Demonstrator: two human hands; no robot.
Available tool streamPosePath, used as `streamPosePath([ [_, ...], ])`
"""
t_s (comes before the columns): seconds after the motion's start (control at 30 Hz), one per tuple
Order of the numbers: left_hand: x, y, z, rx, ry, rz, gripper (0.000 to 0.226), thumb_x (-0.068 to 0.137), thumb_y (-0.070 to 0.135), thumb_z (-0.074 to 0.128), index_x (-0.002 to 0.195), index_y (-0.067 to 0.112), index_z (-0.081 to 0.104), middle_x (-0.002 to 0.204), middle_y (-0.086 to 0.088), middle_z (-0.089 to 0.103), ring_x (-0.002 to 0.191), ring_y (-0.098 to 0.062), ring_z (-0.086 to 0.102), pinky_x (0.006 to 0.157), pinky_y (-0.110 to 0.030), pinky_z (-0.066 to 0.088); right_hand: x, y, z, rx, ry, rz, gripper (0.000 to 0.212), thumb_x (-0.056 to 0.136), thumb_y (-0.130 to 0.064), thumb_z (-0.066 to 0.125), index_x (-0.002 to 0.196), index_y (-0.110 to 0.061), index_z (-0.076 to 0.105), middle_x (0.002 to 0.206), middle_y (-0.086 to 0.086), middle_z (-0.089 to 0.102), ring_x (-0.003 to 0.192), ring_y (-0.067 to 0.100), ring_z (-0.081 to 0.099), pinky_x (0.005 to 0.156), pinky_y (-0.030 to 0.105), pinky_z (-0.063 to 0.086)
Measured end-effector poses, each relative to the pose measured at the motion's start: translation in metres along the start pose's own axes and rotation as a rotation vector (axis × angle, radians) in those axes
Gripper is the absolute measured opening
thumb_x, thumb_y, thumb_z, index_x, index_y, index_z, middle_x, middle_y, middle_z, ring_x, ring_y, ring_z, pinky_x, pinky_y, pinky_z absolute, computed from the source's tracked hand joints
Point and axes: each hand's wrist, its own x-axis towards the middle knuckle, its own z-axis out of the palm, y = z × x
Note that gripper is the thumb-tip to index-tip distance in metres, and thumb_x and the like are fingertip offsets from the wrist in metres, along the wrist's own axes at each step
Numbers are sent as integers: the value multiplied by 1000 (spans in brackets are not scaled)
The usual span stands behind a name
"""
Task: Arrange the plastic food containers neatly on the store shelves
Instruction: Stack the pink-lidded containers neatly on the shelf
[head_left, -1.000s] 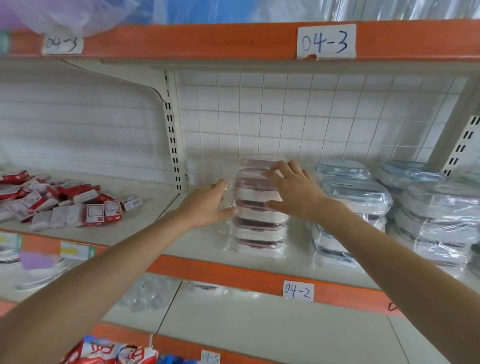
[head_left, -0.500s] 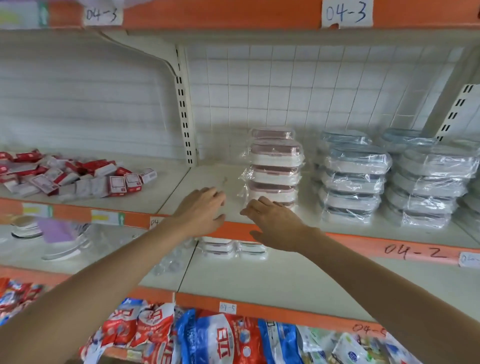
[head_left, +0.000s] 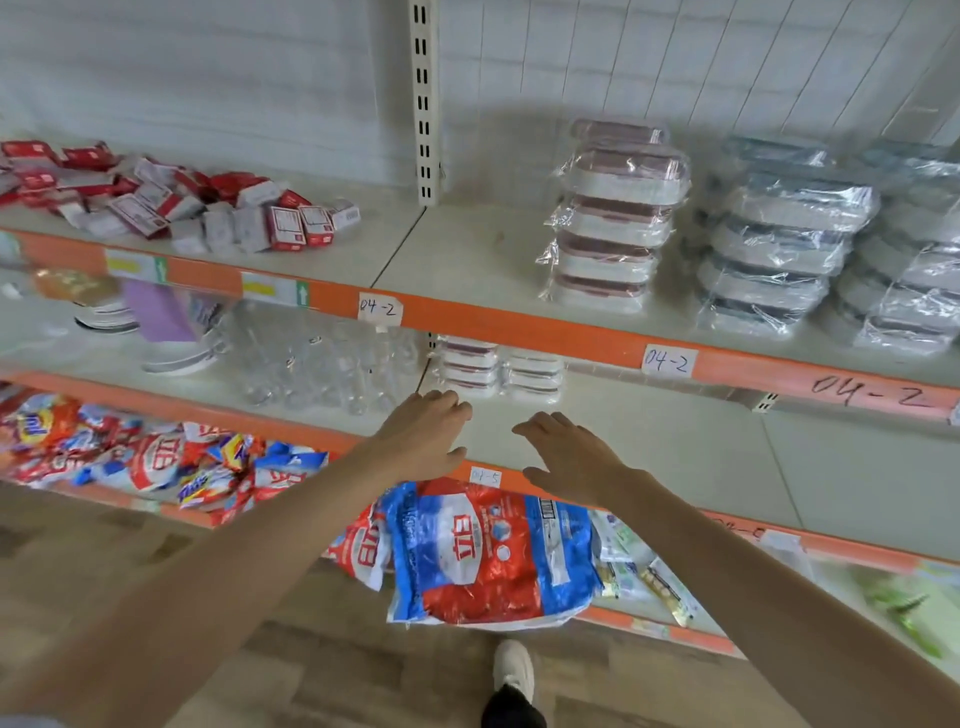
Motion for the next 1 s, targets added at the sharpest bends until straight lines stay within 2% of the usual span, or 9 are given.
streamPosePath([
  [0.27,41,-3,26,-31,-139,-25,49,92,38,49,131,8,43,125,-8,48,111,-22,49,91,-35,44,29,35,29,111,-4,111,66,92,-33,54,147,-14,23,146,5,30,134,21,29,109,38,33],
  [0.43,96,-10,91,-142,-149,-71,50,91,36,52,130,5,42,123,-8,47,111,-23,48,91,-37,45,77,83,81,204,113,169,70,91,-34,57,147,-10,22,147,6,27,135,23,27,109,36,30],
  [0.63,163,-15,171,-213,13,-110,57,92,35,54,137,5,36,135,-10,40,124,-24,42,99,-37,41,138,142,143,285,295,235,73,89,-32,62,146,-7,24,147,9,26,134,27,27,110,35,28],
  [0.77,195,-25,201,-256,131,-125,58,91,33,56,137,6,35,142,-10,34,131,-26,35,102,-37,38,174,172,160,230,457,247,74,86,-31,65,146,-10,26,151,11,17,136,31,21,108,42,30],
  [0.83,206,-31,211,-282,206,-143,55,91,30,55,137,8,36,137,-9,38,127,-26,39,97,-35,38,192,185,160,198,536,250,77,85,-32,67,146,-10,26,152,12,17,135,32,21,107,44,32],
  [0.93,217,-37,225,-320,352,-177,40,92,20,53,130,10,45,122,-8,45,110,-27,49,79,-26,34,223,198,154,231,643,262,85,82,-35,70,147,-10,21,153,12,15,138,31,19,111,42,27],
  [1.0,222,-42,231,-334,415,-185,38,91,17,53,128,12,47,120,-8,46,107,-25,50,77,-24,32,243,206,148,292,699,283,93,80,-41,70,149,-12,14,155,10,8,141,28,12,113,40,22],
])
